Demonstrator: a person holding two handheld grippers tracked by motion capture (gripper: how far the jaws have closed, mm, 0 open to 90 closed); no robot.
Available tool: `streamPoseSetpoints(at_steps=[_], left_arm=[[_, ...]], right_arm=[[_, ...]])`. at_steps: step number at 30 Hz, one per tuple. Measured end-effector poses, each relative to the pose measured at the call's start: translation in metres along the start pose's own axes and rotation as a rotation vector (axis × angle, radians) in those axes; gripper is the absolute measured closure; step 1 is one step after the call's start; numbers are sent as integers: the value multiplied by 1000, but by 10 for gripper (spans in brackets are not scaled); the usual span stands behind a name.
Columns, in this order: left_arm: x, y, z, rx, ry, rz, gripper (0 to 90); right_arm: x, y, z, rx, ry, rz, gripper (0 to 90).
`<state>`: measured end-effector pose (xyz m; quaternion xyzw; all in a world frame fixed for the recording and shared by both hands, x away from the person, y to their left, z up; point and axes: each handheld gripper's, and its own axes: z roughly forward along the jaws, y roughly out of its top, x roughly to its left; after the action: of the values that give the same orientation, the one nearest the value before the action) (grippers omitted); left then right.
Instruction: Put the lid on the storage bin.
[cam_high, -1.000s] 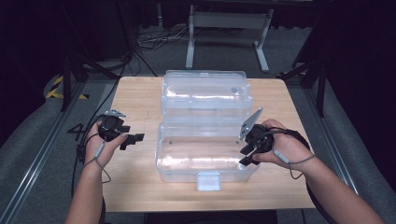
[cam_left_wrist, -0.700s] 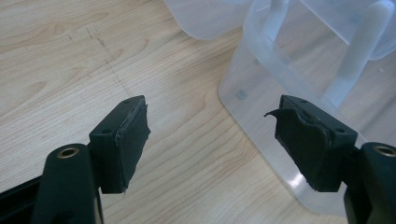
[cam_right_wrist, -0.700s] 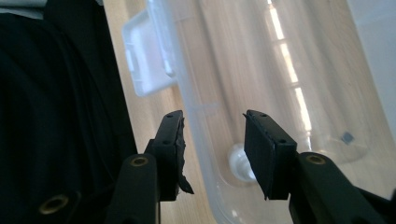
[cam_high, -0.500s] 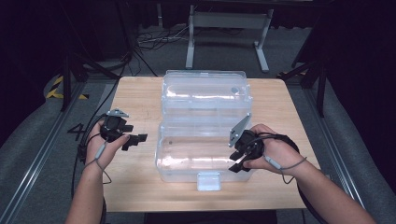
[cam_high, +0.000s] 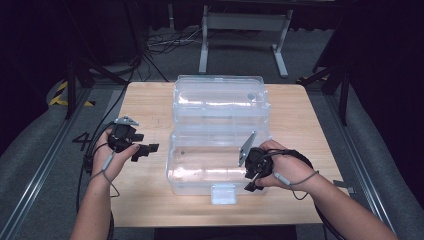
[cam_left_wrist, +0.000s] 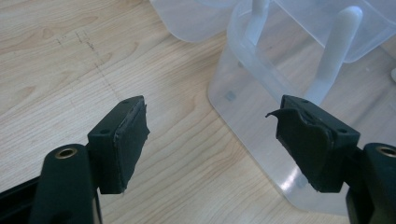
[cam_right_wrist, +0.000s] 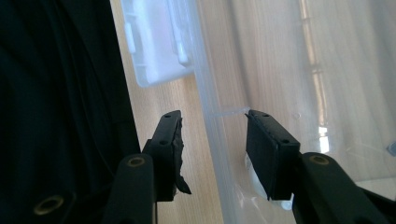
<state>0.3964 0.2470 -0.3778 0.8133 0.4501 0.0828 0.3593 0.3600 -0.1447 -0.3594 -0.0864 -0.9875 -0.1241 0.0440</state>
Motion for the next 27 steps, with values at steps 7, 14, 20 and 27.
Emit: streamPoseSetpoints(at_steps=[7, 14, 20, 27], left_arm=[[-4, 3, 0, -32, -6, 16, 236], [-8, 9, -3, -57, -19, 40, 250], [-13, 16, -5, -67, -50, 48, 229], [-19, 32, -7, -75, -92, 73, 239]], right_arm=[[-1, -2, 14, 34, 2, -4, 591], [-1, -2, 27, 70, -5, -35, 708], [-1, -3, 32, 80, -24, -51, 794], [4, -3, 33, 89, -64, -84, 819]])
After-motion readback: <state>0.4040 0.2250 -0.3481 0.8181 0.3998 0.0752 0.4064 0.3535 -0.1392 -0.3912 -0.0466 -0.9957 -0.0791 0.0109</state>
